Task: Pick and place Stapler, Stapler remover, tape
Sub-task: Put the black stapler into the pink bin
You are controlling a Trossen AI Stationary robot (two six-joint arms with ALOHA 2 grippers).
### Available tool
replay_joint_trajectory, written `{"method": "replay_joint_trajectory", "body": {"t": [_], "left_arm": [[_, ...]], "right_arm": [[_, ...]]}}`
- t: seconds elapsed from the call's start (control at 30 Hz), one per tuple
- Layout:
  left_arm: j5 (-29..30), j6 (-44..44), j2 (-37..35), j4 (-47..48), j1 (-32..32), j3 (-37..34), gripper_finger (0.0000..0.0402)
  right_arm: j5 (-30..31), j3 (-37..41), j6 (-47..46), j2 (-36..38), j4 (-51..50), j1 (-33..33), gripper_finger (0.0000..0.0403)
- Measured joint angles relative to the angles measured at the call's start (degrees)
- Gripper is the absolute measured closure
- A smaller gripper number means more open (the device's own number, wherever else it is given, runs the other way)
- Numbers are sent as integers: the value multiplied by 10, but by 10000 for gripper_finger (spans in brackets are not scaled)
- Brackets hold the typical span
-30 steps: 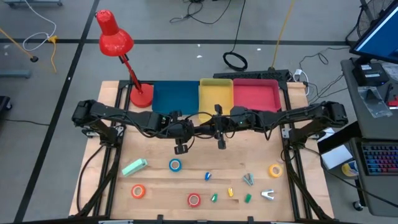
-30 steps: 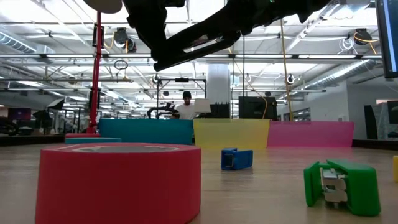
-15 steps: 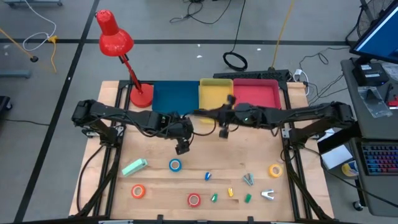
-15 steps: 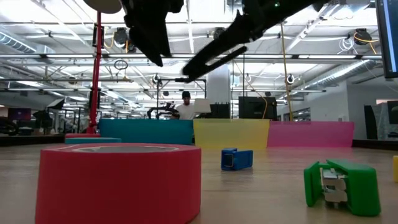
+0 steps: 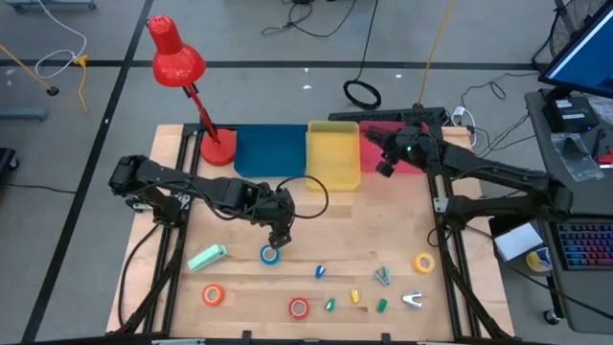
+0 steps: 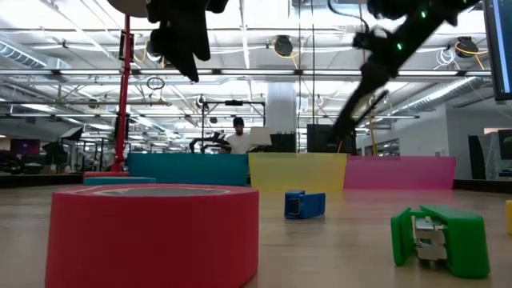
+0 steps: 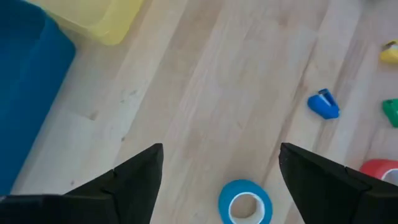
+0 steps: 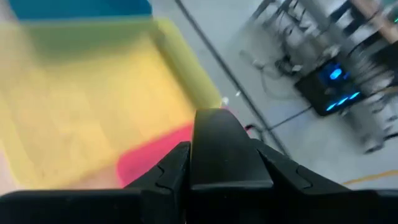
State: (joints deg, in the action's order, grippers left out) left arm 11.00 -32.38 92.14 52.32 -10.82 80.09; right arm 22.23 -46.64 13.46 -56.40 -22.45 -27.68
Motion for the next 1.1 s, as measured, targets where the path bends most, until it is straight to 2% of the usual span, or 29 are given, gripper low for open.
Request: {"method": "replay_joint_trajectory", "body": {"t": [0.17,0.37,0.53,0.73,0.9,1.1], "left_arm": [[1,-21,0,-10,-18,0,81],[1,-25,0,-58,-39,0,78],[0,-32,0,-90,-55,0,78],[0,-39,0,-108,-59,0,78],[12,-39,0,-126,-59,0,78],[13,-38,0,-134,-58,0,78]], "right_arm": [[-61,91,41,18,97,-85,277],[-149,152,80,19,209,-177,277],[-240,165,98,17,218,-249,277],[-347,178,119,15,219,-299,277],[-360,182,152,-16,225,-321,277],[-373,182,158,-79,316,-327,277]]}}
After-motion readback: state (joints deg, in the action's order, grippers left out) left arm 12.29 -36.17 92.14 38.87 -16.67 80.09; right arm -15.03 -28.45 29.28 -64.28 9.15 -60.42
